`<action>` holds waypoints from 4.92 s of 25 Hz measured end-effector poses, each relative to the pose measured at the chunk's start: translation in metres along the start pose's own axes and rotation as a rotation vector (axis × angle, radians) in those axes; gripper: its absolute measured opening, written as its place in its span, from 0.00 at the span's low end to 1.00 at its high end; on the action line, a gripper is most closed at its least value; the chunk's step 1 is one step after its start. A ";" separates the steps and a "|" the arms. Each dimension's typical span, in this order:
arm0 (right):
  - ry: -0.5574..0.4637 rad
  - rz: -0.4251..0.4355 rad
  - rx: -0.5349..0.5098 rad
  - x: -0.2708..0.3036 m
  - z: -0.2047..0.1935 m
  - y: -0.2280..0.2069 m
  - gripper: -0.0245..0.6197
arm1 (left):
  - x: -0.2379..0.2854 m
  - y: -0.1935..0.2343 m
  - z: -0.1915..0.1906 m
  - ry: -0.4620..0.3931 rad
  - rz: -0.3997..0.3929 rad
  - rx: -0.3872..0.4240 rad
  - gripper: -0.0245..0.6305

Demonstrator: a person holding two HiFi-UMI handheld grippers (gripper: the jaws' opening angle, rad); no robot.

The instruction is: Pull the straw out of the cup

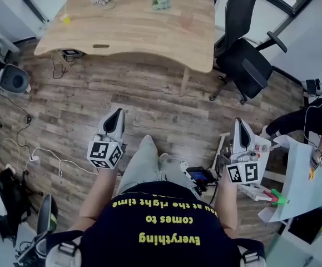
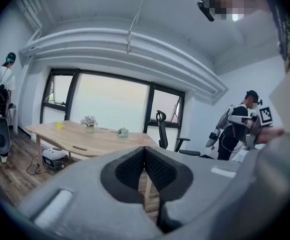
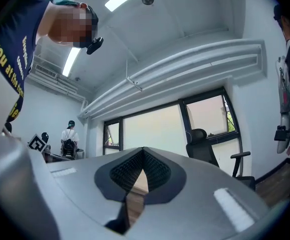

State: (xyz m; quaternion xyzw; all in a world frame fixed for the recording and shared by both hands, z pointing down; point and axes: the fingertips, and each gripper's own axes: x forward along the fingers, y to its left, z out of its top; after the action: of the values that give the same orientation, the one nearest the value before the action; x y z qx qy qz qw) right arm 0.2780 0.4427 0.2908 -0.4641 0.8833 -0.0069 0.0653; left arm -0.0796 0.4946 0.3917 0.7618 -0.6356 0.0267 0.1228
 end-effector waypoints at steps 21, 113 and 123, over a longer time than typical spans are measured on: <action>-0.016 0.013 0.012 0.093 0.004 -0.031 0.05 | 0.113 0.036 0.036 -0.015 -0.045 0.001 0.04; -0.045 0.205 0.169 0.529 -0.032 -0.203 0.05 | 0.476 0.172 0.126 -0.001 0.054 -0.065 0.04; -0.025 0.254 0.224 0.538 -0.049 -0.216 0.07 | 0.485 0.162 0.123 0.014 0.086 -0.052 0.04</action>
State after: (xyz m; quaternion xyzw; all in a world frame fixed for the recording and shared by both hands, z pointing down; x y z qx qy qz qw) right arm 0.1478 -0.1240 0.2962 -0.3387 0.9277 -0.0915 0.1278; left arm -0.1589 -0.0255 0.3930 0.7300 -0.6674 0.0207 0.1459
